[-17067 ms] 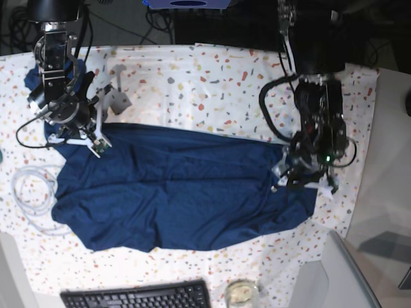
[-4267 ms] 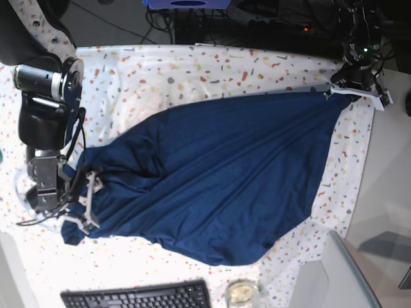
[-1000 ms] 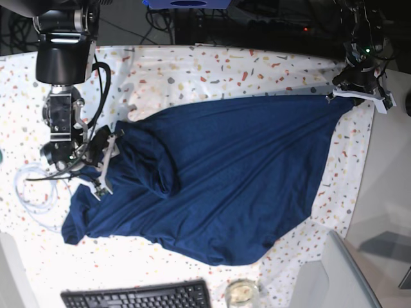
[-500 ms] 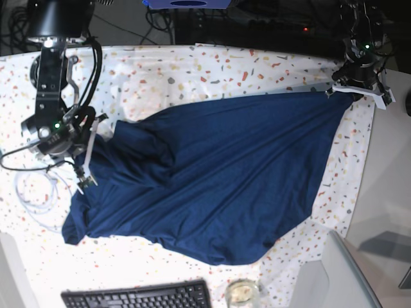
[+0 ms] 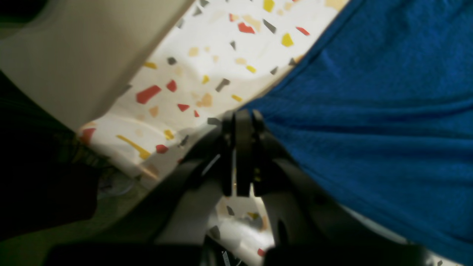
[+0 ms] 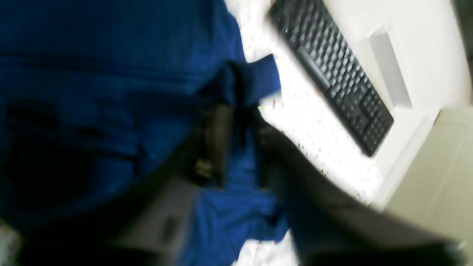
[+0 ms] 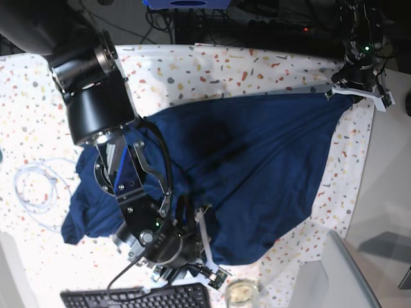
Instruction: Layout the t-shirt on the table in an organized manner, then fold the t-shirt properly
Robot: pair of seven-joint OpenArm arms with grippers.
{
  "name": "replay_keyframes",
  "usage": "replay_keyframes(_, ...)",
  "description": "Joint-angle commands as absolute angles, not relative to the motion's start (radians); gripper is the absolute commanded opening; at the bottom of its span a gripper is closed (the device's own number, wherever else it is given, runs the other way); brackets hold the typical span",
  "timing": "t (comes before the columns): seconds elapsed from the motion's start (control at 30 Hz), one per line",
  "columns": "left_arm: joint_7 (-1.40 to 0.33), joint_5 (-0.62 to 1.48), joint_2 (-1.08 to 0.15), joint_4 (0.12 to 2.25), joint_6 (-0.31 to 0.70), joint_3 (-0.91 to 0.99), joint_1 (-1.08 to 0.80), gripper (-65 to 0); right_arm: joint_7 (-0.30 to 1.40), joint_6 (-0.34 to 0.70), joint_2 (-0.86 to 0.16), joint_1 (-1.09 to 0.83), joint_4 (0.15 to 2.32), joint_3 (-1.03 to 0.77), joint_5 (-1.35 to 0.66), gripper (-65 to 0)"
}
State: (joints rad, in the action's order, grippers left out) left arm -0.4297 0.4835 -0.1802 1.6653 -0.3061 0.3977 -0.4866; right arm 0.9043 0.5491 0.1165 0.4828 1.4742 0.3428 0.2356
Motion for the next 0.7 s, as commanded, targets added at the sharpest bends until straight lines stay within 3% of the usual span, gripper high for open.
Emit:
replay_keyframes(0.0, -0.407, 0.479, -0.191, 1.682, -0.308, 0.406, -0.495, -65.0, 0.921, 0.545, 0.113, 0.512, 1.489, 0.335, 0.246, -39.2)
replay_keyframes(0.03, -0.407, 0.479, -0.191, 1.682, -0.308, 0.409, -0.495, -65.0, 0.947, 0.545, 0.104, 0.507, 1.497, 0.331, 0.248, -32.3)
replay_keyframes(0.1, -0.407, 0.479, -0.191, 1.678, -0.308, 0.410, -0.496, -65.0, 0.998, 0.539, 0.054, 0.479, 1.514, 0.292, 0.248, -27.2)
replay_keyframes(0.23, -0.407, 0.479, -0.191, 1.685, -0.308, 0.409, -0.509, -65.0, 0.989, 0.530, 0.031, 0.377, 1.474, 0.019, 0.248, -28.2)
replay_keyframes(0.37, -0.407, 0.479, -0.191, 1.687, -0.308, 0.409, -0.510, -65.0, 0.771, 0.483, 0.013, 0.369, 1.259, -0.234, 0.248, -28.4)
replay_keyframes(0.53, -0.407, 0.479, -0.191, 1.684, -0.308, 0.406, -0.510, -65.0, 0.590, 0.487, -0.110, 0.464, 0.895, -0.259, 0.245, -28.1)
replay_keyframes(0.67, -0.407, 0.479, -0.191, 1.685, -0.308, 0.406, -0.510, -65.0, 0.483, 0.479, -0.160, 0.526, 0.728, -0.260, 0.245, -28.1)
